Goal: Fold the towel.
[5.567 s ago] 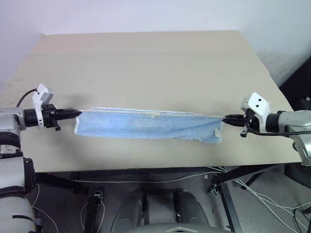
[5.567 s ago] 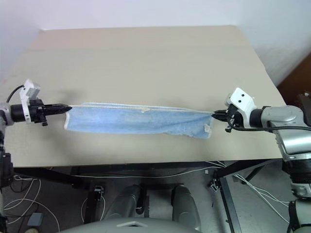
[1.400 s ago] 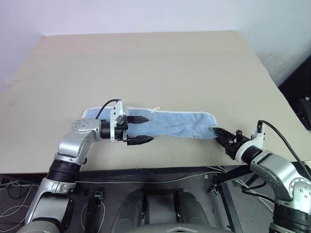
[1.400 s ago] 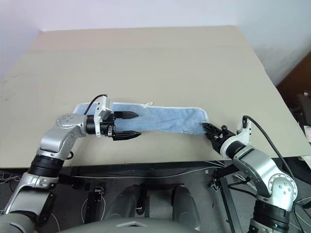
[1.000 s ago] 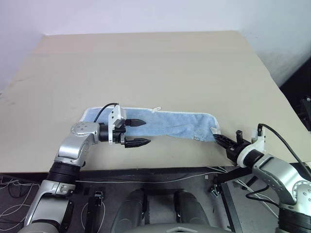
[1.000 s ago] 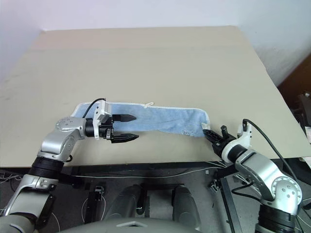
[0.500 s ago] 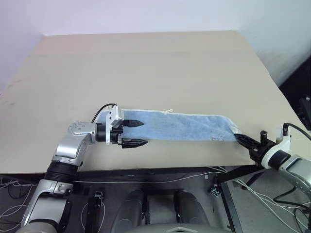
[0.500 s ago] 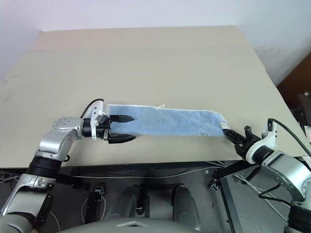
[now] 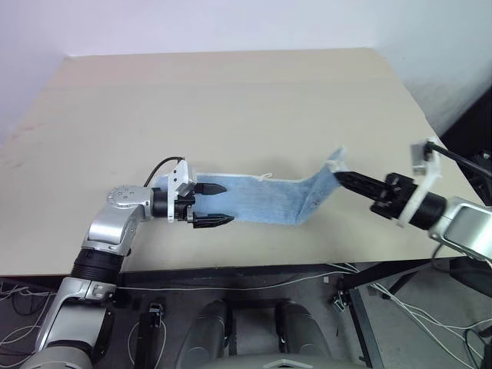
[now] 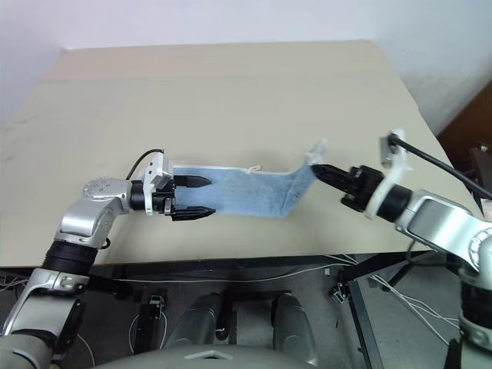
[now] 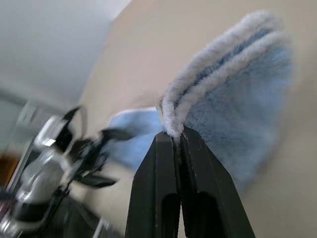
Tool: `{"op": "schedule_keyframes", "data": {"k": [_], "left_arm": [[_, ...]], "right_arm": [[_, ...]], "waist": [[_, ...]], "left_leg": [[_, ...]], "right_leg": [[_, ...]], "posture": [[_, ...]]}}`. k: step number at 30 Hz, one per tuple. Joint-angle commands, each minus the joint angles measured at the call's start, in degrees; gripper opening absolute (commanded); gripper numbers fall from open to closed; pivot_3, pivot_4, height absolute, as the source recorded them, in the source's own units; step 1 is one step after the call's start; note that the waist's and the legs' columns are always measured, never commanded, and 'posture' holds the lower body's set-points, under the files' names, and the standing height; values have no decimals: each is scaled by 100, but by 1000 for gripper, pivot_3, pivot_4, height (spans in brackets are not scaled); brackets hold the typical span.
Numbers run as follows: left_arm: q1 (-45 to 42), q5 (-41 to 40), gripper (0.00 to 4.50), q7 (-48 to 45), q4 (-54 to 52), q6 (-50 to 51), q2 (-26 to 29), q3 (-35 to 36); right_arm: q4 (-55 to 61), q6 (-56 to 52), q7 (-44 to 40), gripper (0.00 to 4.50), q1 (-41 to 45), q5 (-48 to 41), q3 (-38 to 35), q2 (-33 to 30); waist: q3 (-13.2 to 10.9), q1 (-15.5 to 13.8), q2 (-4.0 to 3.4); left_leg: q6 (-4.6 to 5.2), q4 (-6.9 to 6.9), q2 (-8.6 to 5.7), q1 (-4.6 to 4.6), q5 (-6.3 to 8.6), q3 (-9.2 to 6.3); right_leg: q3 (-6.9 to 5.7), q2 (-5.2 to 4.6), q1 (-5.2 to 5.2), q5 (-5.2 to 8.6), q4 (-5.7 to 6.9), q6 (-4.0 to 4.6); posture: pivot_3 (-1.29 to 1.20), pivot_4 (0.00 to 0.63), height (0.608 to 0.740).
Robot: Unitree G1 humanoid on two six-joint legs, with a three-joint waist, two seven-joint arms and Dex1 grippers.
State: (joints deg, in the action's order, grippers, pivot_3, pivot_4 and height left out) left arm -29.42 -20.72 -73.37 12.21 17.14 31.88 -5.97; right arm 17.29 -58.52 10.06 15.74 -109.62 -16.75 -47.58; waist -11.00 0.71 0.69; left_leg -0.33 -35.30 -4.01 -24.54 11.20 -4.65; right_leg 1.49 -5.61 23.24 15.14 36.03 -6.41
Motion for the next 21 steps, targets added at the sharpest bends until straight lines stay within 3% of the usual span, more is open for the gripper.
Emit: {"op": "schedule_keyframes", "data": {"k": [1,10,15,21], "left_arm": [[-102,13,4500,4,2,-58,32,57],[228,-61,4500,206,-435,20,47,130],[286,18,4500,356,-635,38,157,140],[328,-341,4500,465,-950,462,283,402]], "right_arm": [[207,33,-189,36,545,241,586,173],[56,-313,-854,36,1165,1886,2123,990],[-352,-105,-821,36,1267,2416,2162,1810],[-395,-261,-894,36,1117,2687,2100,2049]], "waist": [[0,-7,0],[0,-7,2],[0,0,1],[0,-6,1]], "left_leg": [[0,1,1,0,0,0],[3,4,-6,-27,2,-2],[1,4,-5,-26,2,-3],[1,4,-8,-26,2,-3]], "right_leg": [[-1,1,0,0,-1,0],[-2,-4,27,-11,0,-20],[-1,0,32,-12,9,-20],[-2,1,32,-13,9,-22]], "posture": [[0,150,740],[0,150,740],[0,150,740],[0,150,740]]}}
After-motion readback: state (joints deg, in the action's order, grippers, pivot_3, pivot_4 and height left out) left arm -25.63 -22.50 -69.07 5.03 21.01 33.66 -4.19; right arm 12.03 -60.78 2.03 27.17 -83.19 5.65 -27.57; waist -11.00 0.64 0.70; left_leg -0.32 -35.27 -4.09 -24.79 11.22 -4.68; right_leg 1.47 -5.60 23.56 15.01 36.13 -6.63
